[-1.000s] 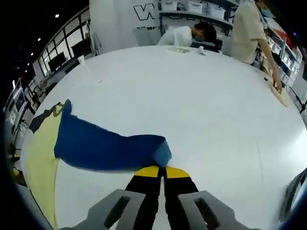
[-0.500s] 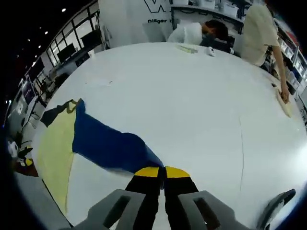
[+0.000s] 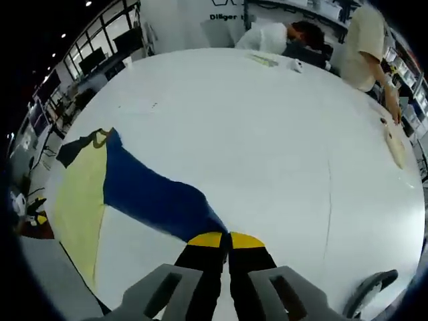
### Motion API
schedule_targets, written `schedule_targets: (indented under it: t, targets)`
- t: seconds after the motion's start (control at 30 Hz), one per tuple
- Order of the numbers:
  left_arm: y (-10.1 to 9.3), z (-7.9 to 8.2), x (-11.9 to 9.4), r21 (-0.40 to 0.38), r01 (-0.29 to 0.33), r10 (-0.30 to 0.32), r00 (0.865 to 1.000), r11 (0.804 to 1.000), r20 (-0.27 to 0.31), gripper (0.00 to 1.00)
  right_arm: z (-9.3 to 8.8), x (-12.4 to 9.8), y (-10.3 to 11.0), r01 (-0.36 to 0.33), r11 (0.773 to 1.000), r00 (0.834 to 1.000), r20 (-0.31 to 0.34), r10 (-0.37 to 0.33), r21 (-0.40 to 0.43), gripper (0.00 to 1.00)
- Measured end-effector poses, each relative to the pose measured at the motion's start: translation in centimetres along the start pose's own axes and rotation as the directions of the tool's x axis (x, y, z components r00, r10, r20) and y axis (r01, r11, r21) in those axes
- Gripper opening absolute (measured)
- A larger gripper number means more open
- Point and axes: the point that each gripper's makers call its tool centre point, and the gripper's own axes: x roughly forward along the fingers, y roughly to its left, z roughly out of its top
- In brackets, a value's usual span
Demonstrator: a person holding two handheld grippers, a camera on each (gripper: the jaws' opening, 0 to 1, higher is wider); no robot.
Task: Fold the garment on the visible template until the final outline fits inside the template.
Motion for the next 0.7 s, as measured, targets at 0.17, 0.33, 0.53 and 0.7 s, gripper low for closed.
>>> schedule_targets:
  t: [0.17, 0.33, 0.53, 0.7]
  targets:
    - [0.3, 0.1, 0.2, 0.017, 0.014, -0.014, 1.0, 1.0, 0.007, 0.58, 0.0, -1.6, 1.1, 0.007, 1.0, 1.0, 0.014, -0.007, 0.009, 0.0]
    - [0.6, 0.1, 0.2, 0.02, 0.024, -0.024, 1.0, 1.0, 0.018, 0.58, 2.2, -3.2, 1.3, -0.003, 1.0, 0.999, 0.048, 0.003, 0.013, 0.0]
    - [1.0, -0.2, 0.1, 0.016, 0.032, -0.032, 0.999, 0.999, 0.025, 0.57, 3.2, -4.7, 4.8, 0.014, 0.995, 0.999, 0.034, -0.011, -0.098, 0.0]
    - [2.3, -0.8, -0.3, -0.002, 0.035, -0.035, 0.998, 0.999, 0.047, 0.57, 6.4, -4.4, 7.1, -0.066, 0.992, 0.997, 0.042, 0.07, -0.106, 0.0]
